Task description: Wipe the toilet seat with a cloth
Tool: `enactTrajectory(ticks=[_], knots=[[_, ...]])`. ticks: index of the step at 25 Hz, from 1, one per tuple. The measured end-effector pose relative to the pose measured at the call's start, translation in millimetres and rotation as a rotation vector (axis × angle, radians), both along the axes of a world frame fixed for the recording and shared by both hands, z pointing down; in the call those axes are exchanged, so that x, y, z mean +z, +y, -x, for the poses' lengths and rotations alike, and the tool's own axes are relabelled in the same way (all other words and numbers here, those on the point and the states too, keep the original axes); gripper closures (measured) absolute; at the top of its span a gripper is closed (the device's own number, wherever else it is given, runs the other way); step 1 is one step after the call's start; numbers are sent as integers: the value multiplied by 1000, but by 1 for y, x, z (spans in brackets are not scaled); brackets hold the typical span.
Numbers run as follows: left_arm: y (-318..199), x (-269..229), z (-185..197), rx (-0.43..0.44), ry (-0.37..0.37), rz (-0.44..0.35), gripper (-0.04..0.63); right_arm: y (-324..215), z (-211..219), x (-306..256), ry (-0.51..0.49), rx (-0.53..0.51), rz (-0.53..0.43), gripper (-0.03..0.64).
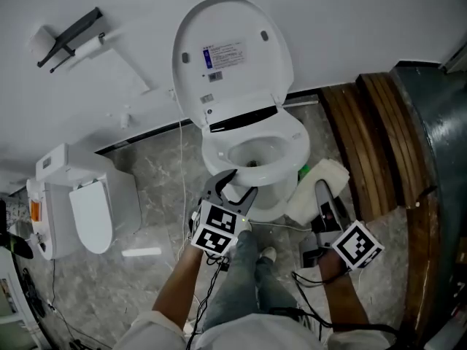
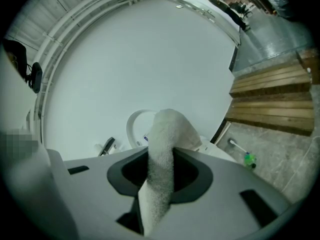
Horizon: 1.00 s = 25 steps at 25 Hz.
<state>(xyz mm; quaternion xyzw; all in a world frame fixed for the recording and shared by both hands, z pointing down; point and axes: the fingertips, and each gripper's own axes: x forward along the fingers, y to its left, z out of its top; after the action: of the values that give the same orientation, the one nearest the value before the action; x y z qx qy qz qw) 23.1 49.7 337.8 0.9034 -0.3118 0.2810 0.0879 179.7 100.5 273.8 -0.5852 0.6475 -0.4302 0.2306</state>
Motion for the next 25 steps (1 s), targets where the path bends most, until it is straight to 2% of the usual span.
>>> enactTrajectory(ticks=[5,9,14,20,25], knots=[[31,30,-5,27,-55,-14,344,20,-5,17,16,-7,34,517],[47,43,-7,50,-73,-40,344,38,-11,37,25,5,79,517],[61,61,-8,80,-84,-60,344,53,-11,48,19,3,83,517],[82,89,-9,154,-124,-15,344,75,-12,66,29,3,113,517],[96,110,-9,172,-82,63,345,89,-10,81,27,18,140,517]])
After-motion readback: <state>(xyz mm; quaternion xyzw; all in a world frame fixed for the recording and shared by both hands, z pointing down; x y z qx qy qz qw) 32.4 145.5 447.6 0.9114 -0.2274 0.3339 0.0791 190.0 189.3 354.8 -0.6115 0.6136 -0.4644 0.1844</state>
